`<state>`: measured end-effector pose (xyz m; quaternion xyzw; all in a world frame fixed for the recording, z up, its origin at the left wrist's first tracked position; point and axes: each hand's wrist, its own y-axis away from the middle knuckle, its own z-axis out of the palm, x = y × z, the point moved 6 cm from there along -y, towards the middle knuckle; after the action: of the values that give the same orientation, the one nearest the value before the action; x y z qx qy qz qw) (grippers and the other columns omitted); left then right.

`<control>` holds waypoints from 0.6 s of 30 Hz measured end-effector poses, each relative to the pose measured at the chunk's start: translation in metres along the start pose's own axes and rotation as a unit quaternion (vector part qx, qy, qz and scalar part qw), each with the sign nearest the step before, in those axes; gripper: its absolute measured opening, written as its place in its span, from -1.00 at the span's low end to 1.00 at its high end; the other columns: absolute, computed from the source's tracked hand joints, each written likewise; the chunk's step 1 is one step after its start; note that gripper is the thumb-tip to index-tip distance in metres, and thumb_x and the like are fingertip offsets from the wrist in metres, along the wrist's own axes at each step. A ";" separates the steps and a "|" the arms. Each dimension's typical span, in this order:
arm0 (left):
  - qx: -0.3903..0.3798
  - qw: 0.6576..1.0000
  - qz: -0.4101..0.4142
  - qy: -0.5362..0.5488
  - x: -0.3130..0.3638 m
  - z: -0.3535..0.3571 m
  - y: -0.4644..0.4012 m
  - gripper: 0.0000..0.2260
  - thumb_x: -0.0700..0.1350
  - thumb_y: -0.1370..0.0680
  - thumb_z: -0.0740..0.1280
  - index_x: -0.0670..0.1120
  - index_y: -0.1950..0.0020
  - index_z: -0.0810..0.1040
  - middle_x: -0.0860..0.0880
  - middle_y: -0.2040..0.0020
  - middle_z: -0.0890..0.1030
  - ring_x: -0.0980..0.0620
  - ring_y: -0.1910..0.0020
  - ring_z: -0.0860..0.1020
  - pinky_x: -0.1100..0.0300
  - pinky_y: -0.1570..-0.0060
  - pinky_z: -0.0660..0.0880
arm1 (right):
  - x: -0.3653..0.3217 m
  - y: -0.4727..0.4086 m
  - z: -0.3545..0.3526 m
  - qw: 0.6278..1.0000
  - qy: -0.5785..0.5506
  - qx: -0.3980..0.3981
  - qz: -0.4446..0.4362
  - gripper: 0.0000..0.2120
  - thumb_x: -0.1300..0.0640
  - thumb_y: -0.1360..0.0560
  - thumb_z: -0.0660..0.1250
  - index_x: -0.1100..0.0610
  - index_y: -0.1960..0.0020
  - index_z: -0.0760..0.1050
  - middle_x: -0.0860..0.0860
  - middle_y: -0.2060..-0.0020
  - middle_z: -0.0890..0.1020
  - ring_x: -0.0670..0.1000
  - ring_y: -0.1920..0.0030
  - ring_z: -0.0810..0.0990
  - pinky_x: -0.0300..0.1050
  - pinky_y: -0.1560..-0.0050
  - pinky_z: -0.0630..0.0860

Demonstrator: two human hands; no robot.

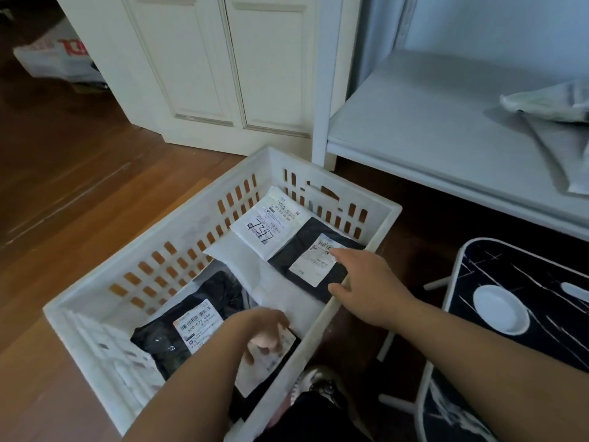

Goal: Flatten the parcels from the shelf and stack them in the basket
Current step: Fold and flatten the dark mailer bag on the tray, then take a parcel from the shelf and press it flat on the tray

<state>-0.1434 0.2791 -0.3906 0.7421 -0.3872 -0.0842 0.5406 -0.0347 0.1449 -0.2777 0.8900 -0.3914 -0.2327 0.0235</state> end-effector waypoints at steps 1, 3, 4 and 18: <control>0.031 0.999 0.010 0.008 0.005 -0.012 0.003 -0.44 -0.30 -0.56 0.29 0.04 -0.50 0.26 -0.16 -0.28 0.42 -0.11 -0.07 0.59 0.10 0.11 0.63 | 0.005 0.005 -0.009 1.000 0.000 0.014 0.010 -0.44 -0.02 -0.57 0.25 0.04 -0.51 0.18 -0.01 -0.38 0.40 0.02 -0.39 0.32 -0.03 -0.46 0.19; 0.122 0.992 0.042 0.014 0.029 -0.042 0.015 -0.53 -0.25 -0.57 0.30 -0.05 -0.46 0.32 -0.17 -0.24 0.48 -0.09 -0.07 0.60 0.14 0.09 0.62 | 0.018 0.017 -0.029 0.999 0.009 0.041 0.024 -0.49 -0.01 -0.57 0.24 0.04 -0.49 0.23 0.00 -0.35 0.43 0.02 -0.36 0.36 -0.03 -0.42 0.25; 0.170 0.984 0.054 0.008 0.038 -0.057 0.023 -0.58 -0.21 -0.57 0.30 -0.09 -0.43 0.36 -0.17 -0.25 0.51 -0.07 -0.08 0.60 0.12 0.04 0.61 | 0.022 0.021 -0.033 0.998 0.018 0.046 0.028 -0.50 -0.01 -0.57 0.25 0.04 -0.47 0.25 0.01 -0.33 0.44 0.03 -0.35 0.37 -0.03 -0.40 0.25; 0.195 0.915 0.337 0.108 0.382 -0.032 0.100 -0.74 -0.16 -0.51 0.40 -0.17 -0.18 0.56 -0.12 0.05 0.64 -0.11 0.01 0.62 -0.02 -0.11 0.56 | 0.258 0.181 -0.183 0.938 0.090 0.159 0.295 -0.50 -0.09 -0.60 0.18 0.07 -0.47 0.27 0.05 -0.51 0.18 0.06 -0.53 0.05 0.00 -0.46 0.10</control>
<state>0.0872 0.0368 -0.1792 0.6629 -0.5625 0.2605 0.4199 0.0719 -0.1889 -0.1763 0.7438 -0.6647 -0.0686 -0.0151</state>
